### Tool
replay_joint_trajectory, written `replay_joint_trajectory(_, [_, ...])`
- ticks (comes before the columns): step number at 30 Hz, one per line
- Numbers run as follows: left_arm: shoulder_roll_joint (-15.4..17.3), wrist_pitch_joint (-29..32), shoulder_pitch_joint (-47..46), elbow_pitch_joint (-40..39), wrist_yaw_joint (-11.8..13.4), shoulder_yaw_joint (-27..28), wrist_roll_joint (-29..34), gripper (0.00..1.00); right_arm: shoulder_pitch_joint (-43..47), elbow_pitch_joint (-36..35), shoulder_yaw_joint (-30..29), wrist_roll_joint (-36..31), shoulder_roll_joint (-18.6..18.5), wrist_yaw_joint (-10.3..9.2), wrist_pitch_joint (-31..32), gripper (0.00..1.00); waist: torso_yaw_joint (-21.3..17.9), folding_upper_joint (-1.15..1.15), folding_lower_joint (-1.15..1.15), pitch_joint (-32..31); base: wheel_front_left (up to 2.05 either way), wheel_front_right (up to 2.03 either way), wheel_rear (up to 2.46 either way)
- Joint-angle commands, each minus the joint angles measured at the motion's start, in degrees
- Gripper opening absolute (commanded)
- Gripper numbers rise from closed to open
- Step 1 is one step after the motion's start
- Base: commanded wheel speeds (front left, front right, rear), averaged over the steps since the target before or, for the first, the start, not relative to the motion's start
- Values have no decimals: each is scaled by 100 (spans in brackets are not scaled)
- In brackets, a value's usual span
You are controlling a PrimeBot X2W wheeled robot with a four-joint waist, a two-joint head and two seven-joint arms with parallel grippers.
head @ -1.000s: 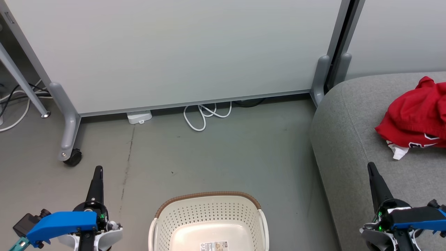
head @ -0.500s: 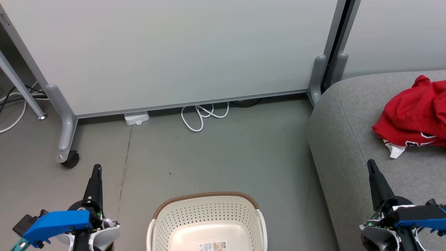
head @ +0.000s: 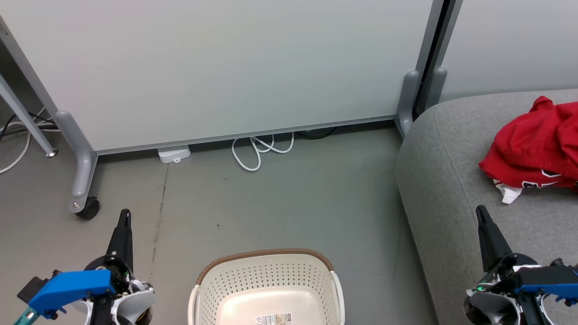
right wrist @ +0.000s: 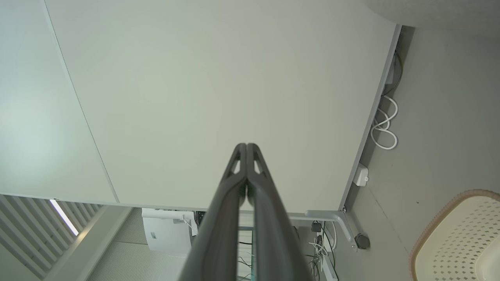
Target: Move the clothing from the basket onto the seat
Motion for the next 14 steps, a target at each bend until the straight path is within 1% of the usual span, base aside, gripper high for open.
replay_joint_trajectory(1, [9,12,-56,-22,-12,37,2,0,-84,11,-10,14,-15,4,27,0,0,0,0,0,0,0,0])
replay_joint_trajectory(14, [-4,31,-56,-22,-12,53,25,0,-83,11,-9,14,-15,4,27,0,0,0,0,0,0,0,0])
